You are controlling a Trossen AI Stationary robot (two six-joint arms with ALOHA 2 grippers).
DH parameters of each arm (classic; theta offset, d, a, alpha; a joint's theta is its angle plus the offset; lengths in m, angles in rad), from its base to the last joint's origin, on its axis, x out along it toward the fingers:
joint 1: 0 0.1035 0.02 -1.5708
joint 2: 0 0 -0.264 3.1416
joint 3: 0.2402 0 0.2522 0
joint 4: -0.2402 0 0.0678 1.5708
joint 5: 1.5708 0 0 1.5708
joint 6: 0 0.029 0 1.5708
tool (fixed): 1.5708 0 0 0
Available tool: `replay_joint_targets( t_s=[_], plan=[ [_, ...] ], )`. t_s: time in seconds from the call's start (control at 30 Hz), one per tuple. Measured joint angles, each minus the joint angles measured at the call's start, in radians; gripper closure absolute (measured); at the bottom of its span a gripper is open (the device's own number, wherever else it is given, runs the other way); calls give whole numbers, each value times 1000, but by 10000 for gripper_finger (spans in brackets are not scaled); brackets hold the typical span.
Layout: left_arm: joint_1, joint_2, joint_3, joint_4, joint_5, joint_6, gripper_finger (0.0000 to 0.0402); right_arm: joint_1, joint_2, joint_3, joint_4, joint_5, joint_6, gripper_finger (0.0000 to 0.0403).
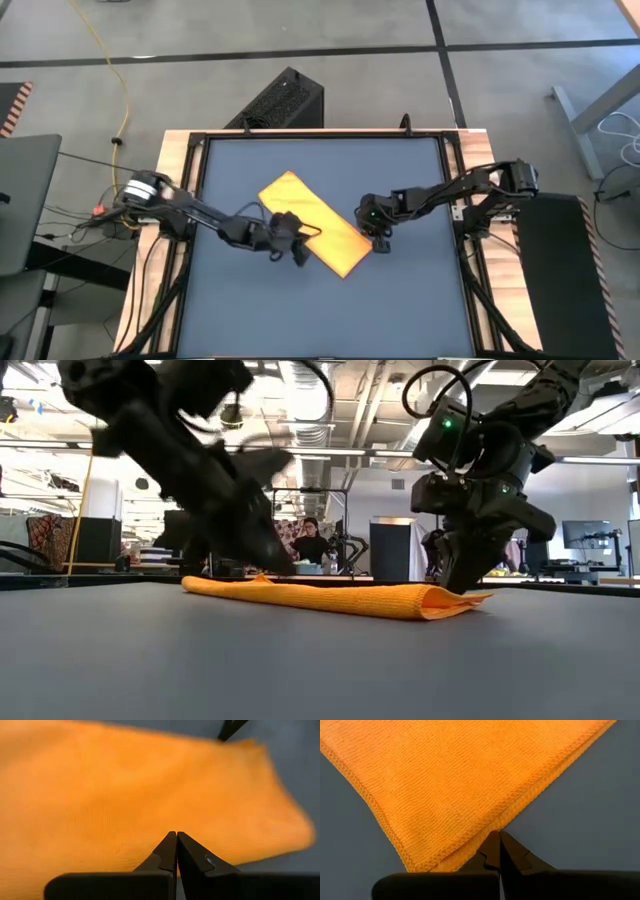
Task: Roll towel
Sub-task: Roll the yellow microfiber towel
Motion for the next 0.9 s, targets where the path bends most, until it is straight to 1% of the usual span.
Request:
replay_joint_targets(
  t_s=[0.1,0.17,0.3,0.37,0.43,0.53,0.63,0.7,0.77,0.83,0.9],
  plan=[
    [-2,80,48,-13,10,-30,401,21,-1,0,0,1,54,386],
    [-2,100,72,-47,30,-32,401,45,-8,-1,0,2,125,386],
    [-2,82,86,-193,95,36,401,135,-17,-3,35,13,287,386],
    [-10,55,86,-285,143,85,401,195,-13,-5,89,32,400,386],
    [-24,23,86,-384,167,154,401,263,-4,-6,169,49,510,386],
    [-46,-25,86,-508,177,277,401,366,11,4,261,150,628,386],
    [-62,-70,85,-607,182,383,401,452,40,53,263,291,711,386],
    [-71,-96,85,-674,183,445,401,504,62,98,259,365,728,386],
    [-78,-121,79,-729,182,486,401,543,89,159,266,427,698,386],
    [-88,-145,74,-731,183,507,401,564,126,224,266,460,623,386],
    [-104,-177,74,-714,169,511,401,568,170,290,257,470,534,386]
  ],
)
